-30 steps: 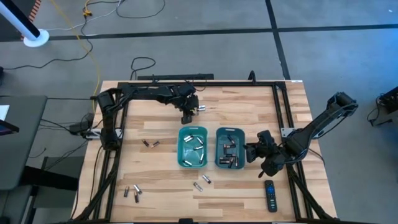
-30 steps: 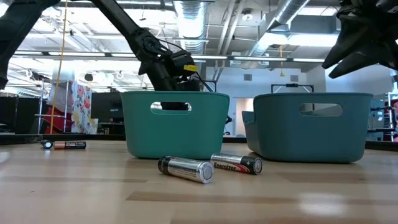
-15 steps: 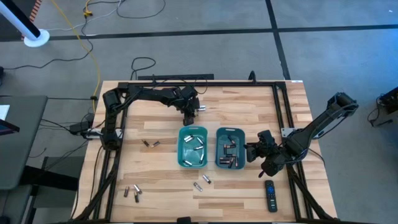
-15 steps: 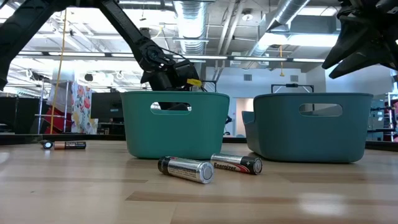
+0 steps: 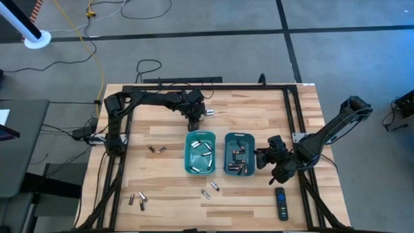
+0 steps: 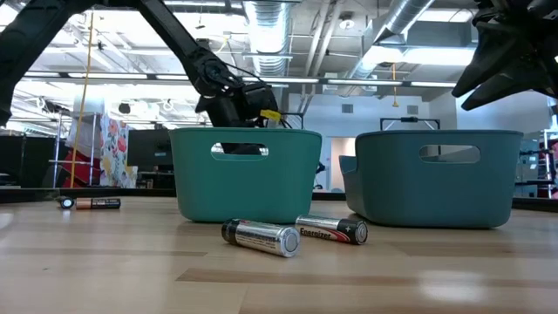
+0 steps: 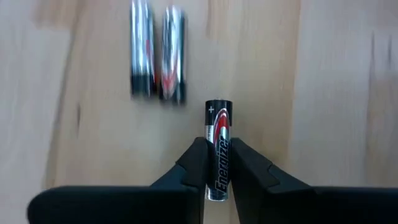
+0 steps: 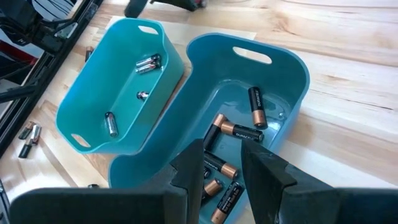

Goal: Sort batteries
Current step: Put the silver battery into the green bin

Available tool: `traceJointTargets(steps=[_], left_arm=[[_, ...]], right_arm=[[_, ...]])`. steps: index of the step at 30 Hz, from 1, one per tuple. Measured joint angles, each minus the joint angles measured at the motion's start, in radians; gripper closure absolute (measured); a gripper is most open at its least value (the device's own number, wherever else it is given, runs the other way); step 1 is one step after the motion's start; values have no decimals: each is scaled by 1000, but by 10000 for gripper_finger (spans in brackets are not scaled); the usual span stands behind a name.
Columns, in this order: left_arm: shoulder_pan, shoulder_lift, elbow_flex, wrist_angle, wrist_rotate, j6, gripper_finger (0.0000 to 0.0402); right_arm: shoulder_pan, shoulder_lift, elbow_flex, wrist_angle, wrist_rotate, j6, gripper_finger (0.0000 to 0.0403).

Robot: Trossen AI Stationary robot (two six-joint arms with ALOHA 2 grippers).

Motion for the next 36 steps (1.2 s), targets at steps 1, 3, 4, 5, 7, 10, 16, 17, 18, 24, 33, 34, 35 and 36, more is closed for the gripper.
traceJointTargets(steps=[1, 3, 4, 5, 7, 10, 16, 17, 18, 24, 33, 34, 35, 36], left_arm=[[-1, -13, -1, -22, -1, 0, 361], [-6, -44, -4, -60, -7, -2, 361], [-10, -61, -3, -67, -17, -8, 361], [-14, -81, -2, -81, -23, -15, 361], [-21, -124, -2, -105, -22, -31, 361], [-37, -194, -2, -101, -24, -63, 361], [-97, -334, 1, -117, -49, -157, 361], [-113, -354, 1, -127, -57, -173, 361], [-132, -367, 1, -137, -68, -187, 361], [-277, -390, 2, -170, -152, -282, 361], [-429, -360, 1, -161, -253, -479, 361], [-436, -355, 0, -166, -258, -500, 361], [-443, -344, 1, -152, -261, -520, 361], [-447, -338, 2, -141, -262, -540, 361]], right_arm=[[0, 0, 0, -2, 0, 0, 280], [0, 0, 0, -2, 0, -1, 280], [0, 0, 0, -2, 0, -4, 280], [0, 0, 0, -2, 0, -13, 280], [0, 0, 0, -2, 0, -25, 280], [0, 0, 0, -1, 0, -42, 280], [2, 0, 0, 2, 0, -77, 280], [3, 0, 0, 2, 0, -88, 280], [7, 0, 0, 2, 0, -100, 280], [35, 0, 0, 5, -38, -179, 280], [106, 0, 0, 2, -85, -271, 280], [116, 0, 0, 2, -85, -278, 280], [126, 0, 0, 2, -86, -281, 280], [136, 0, 0, 2, -87, -283, 280]])
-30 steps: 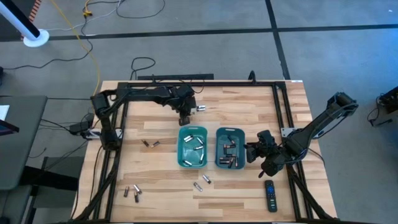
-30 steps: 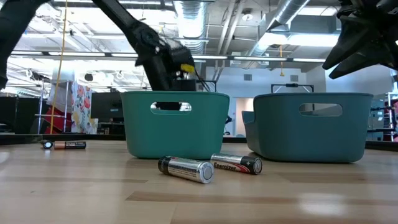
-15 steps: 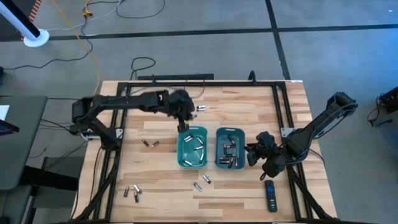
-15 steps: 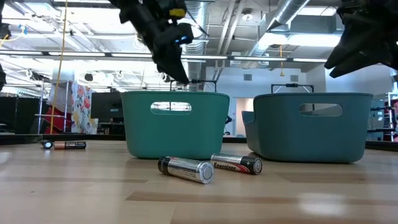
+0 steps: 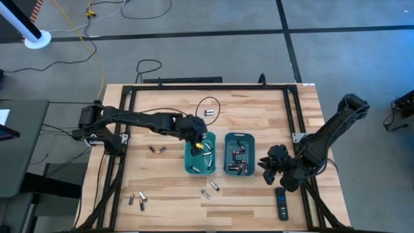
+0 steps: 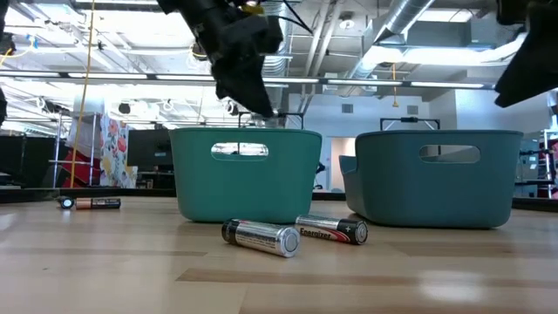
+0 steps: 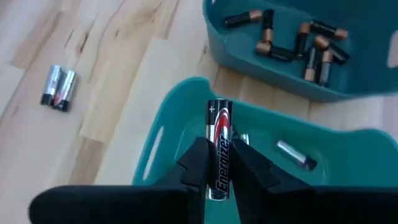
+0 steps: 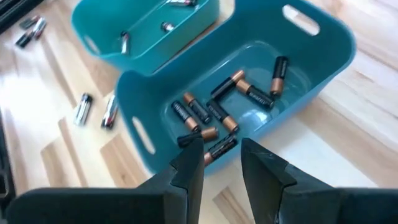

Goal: Sort batteries
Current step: Put the silver battery into the green bin

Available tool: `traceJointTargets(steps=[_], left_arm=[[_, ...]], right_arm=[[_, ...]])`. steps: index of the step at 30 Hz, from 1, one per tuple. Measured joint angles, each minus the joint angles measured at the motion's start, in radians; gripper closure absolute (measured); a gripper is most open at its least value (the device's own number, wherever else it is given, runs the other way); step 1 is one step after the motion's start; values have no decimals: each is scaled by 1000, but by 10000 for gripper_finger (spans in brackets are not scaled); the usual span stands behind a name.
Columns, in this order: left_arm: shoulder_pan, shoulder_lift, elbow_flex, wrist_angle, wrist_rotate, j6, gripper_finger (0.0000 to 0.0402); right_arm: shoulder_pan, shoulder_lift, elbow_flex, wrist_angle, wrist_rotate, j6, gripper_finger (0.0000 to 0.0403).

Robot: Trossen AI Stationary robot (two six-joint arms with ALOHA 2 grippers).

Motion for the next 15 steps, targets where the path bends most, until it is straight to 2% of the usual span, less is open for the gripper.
traceJointTargets(steps=[8, 12, 15], left_arm=[[-50, 134, -1, 11, 16, -138, 361], [-47, 218, -1, 10, 60, -222, 361], [-47, 275, -1, 6, 55, -262, 361]], right_arm=[[88, -2, 0, -4, -1, -4, 280], [125, -2, 0, -10, -2, 3, 280], [144, -2, 0, -10, -2, 10, 280]])
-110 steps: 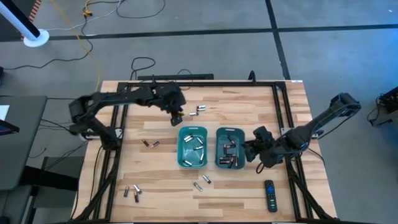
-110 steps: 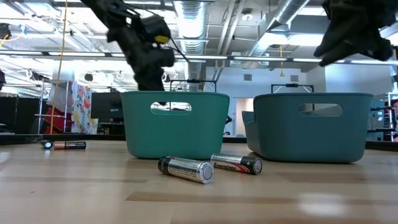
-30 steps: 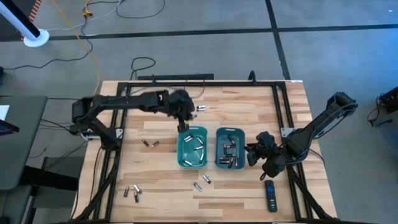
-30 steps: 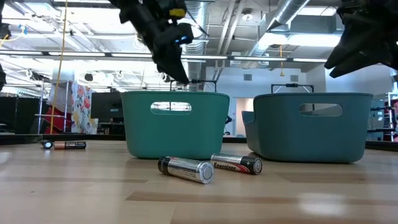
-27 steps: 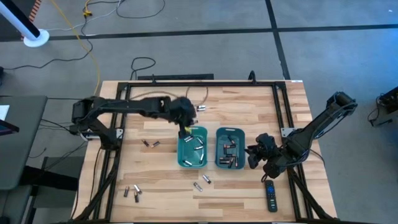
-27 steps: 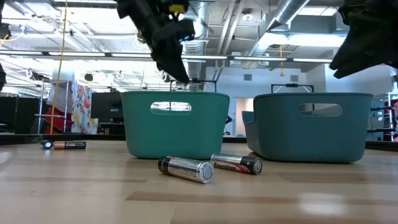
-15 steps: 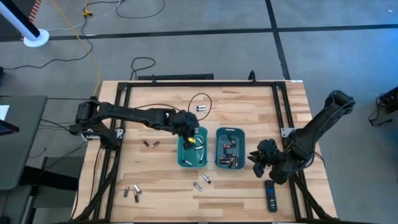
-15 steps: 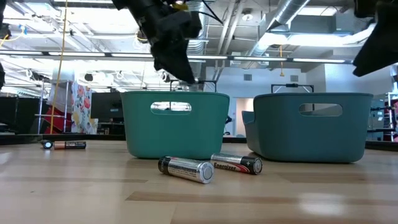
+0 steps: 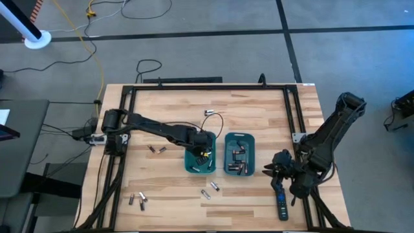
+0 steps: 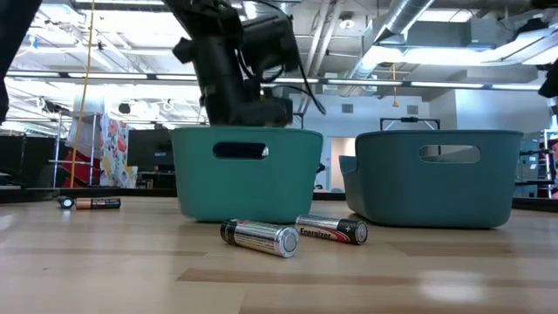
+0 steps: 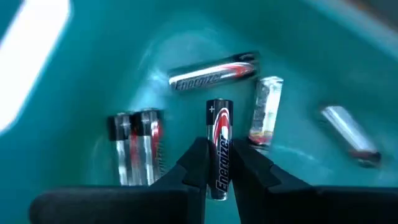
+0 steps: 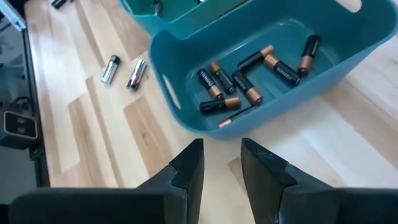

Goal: Sort batteries
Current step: Put the silver battery into the green bin, then put the black battery into the blue bin

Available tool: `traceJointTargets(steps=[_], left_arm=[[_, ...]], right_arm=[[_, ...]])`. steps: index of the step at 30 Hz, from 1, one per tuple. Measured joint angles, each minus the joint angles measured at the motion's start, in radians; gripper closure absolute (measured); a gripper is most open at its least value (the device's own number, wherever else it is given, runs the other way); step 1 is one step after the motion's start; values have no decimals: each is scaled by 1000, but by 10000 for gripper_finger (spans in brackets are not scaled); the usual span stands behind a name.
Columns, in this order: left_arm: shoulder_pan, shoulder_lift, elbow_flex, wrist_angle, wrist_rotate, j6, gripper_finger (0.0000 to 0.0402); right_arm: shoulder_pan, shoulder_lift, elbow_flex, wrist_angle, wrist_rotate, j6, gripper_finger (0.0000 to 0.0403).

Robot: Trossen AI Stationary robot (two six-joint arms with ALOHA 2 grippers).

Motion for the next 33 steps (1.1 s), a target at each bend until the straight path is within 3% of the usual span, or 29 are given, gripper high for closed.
traceJointTargets(steps=[6, 12, 16, 25, 33], left_arm=[[0, 38, 5, 7, -14, -34, 357], [0, 15, 0, 10, -15, -37, 271], [-2, 8, 3, 7, -5, -41, 242], [-7, 11, 105, -77, 23, -23, 242], [-6, 9, 293, -302, -40, 43, 243]], right_arm=[[24, 0, 0, -2, 0, 5, 280], [30, 0, 0, -9, 0, 13, 280], [30, 0, 0, -14, 0, 13, 280], [29, 0, 0, -14, 0, 13, 280], [29, 0, 0, -22, 1, 13, 280]])
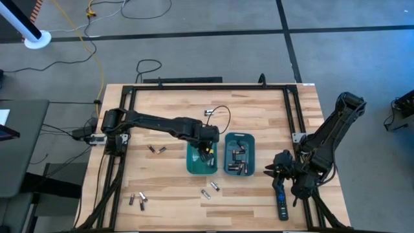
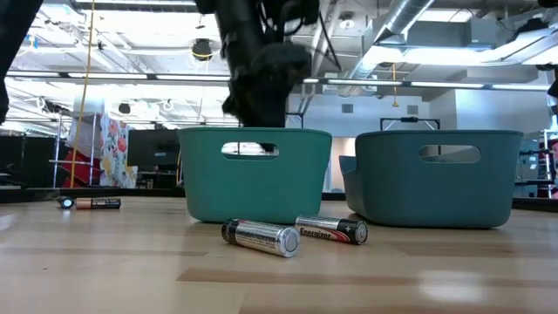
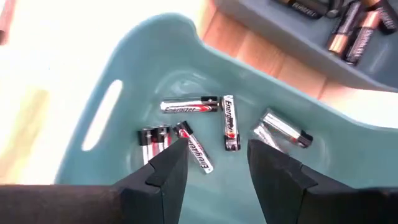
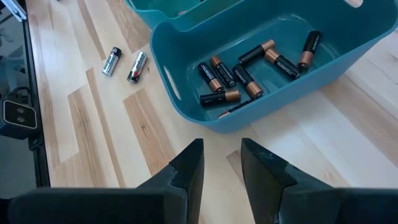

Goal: Sort batteries
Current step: Put the black battery into the blue bin

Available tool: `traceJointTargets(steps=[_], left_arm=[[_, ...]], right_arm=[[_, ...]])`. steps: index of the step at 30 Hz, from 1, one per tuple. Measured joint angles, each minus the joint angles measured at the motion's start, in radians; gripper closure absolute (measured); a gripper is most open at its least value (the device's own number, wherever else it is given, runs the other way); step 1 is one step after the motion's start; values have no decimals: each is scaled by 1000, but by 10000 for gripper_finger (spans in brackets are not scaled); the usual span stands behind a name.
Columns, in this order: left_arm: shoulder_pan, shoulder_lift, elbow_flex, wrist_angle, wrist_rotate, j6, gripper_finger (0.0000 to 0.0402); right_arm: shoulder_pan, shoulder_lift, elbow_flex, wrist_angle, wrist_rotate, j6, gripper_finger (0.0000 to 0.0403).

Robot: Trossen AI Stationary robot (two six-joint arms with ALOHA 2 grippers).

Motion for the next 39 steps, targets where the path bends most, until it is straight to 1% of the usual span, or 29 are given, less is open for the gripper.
traceJointTargets(steps=[3, 6, 10, 14, 17, 21, 25, 28, 30, 33, 37, 39], left_arm=[[0, -1, 67, -87, -29, 21, 243], [8, 0, 135, -167, -85, 29, 243], [50, -1, 188, -216, -120, 115, 243], [119, -7, 193, -217, -113, 223, 243], [184, -9, 194, -210, -78, 287, 243], [250, -9, 194, -208, -15, 357, 243], [288, -29, 194, -214, -9, 423, 243], [321, -80, 176, -197, -7, 453, 243], [348, -126, 143, -179, -7, 460, 243], [390, -224, 44, -116, -7, 450, 243], [420, -394, -128, -41, -5, 418, 243], [421, -477, -206, -33, -5, 395, 243]], right_arm=[[0, 0, 0, -3, 0, 13, 280], [0, 0, 0, -19, 1, 67, 280], [12, 1, -15, -27, 5, 154, 280], [37, 1, -51, -29, 5, 285, 280], [55, 1, -59, -31, 10, 371, 280], [55, 0, -58, -30, 45, 418, 280], [24, -22, -58, -62, 103, 454, 280], [-28, -75, -58, -123, 137, 447, 280], [-80, -129, -58, -162, 148, 411, 280], [-184, -237, -57, -168, 160, 272, 280], [-347, -381, -57, -56, 162, -43, 280], [-426, -437, -57, 32, 135, -222, 280]])
